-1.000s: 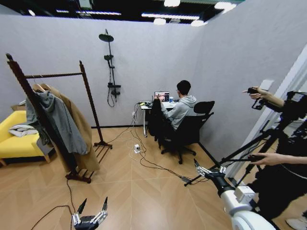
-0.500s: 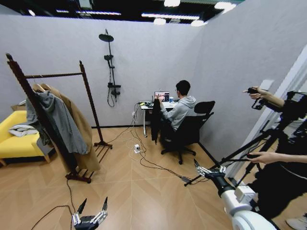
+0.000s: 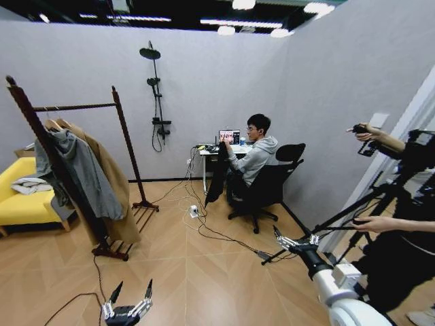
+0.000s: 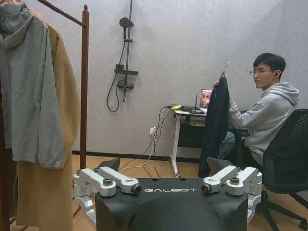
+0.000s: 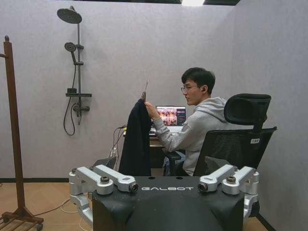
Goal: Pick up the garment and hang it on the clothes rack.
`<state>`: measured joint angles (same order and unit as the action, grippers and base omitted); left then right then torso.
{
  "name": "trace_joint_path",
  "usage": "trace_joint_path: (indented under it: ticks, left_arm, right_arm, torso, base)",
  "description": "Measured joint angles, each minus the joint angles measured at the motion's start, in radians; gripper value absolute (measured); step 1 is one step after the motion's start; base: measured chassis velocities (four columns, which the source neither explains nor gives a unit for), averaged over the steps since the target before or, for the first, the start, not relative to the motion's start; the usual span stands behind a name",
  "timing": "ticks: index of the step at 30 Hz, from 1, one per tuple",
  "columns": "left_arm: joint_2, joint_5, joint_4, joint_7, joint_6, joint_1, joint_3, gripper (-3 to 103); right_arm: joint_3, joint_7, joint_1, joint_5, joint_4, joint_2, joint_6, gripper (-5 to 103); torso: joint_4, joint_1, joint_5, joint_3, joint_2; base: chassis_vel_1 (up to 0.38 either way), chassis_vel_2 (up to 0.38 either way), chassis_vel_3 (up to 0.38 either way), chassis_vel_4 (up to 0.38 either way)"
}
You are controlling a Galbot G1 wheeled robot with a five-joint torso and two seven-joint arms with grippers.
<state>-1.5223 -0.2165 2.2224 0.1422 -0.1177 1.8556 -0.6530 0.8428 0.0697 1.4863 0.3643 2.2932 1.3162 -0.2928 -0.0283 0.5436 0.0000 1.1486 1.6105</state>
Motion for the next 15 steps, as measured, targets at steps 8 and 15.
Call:
trace_joint_path:
  ticks: [8,15]
  left_arm:
    - [0.0,0.0,0.0,0.0,0.0,0.0,0.0,100]
    - [0.0,0.0,0.0,0.0,0.0,0.0,0.0,100]
  right_arm:
    - [-0.007,0.004,0.002,-0.013,-0.004,0.004,0.007,100]
    - [-0.007,0.007,-0.002,-0.018,-0.011,0.004,0.012,100]
  torso:
    - [0.0001,0.0,0.0,0.0,0.0]
    - [0.0,0.0,0.0,0.0,0.0]
  base:
    - [-0.083,0.089,0.088,-0.09]
    - [-0.12,0.115,0.114,-0.123]
